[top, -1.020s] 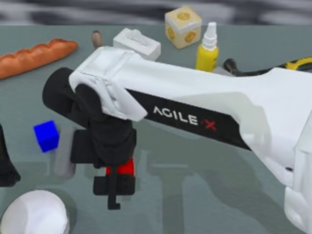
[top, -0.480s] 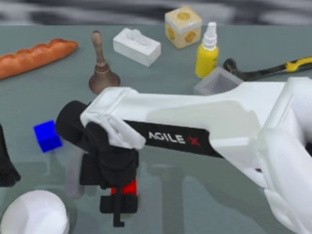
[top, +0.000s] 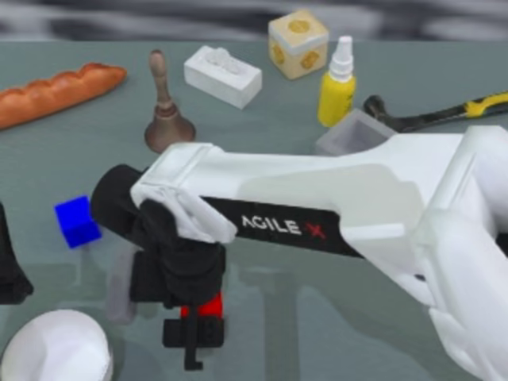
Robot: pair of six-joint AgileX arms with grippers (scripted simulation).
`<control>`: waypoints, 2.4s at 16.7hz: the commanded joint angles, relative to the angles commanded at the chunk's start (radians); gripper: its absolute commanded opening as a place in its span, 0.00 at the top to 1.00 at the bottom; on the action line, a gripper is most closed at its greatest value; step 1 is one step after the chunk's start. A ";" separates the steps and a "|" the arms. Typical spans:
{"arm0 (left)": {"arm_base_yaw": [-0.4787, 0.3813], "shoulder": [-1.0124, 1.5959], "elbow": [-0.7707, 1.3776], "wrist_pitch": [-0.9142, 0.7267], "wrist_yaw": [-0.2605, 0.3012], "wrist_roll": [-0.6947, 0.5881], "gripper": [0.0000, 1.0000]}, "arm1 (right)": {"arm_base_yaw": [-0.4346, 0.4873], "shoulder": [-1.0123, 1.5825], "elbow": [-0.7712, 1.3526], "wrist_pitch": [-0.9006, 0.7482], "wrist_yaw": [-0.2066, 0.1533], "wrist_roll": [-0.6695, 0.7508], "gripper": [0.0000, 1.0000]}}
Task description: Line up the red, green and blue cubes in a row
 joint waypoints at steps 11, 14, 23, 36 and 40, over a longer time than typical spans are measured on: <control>0.000 0.000 0.000 0.000 0.000 0.000 0.00 | 0.000 0.000 0.000 0.000 0.000 0.000 0.00; 0.000 0.000 0.000 0.000 0.000 0.000 0.00 | 0.000 0.000 0.000 0.000 0.000 0.000 0.00; 0.000 0.000 0.000 0.000 0.000 0.000 0.00 | 0.004 -0.032 0.121 -0.157 0.001 -0.002 0.00; -0.026 0.147 0.144 -0.094 -0.002 -0.037 0.00 | -0.068 -0.201 0.062 -0.136 -0.015 0.028 0.00; -0.077 0.449 0.409 -0.256 0.000 -0.100 0.00 | -0.208 -0.506 -0.182 0.045 -0.034 0.100 0.00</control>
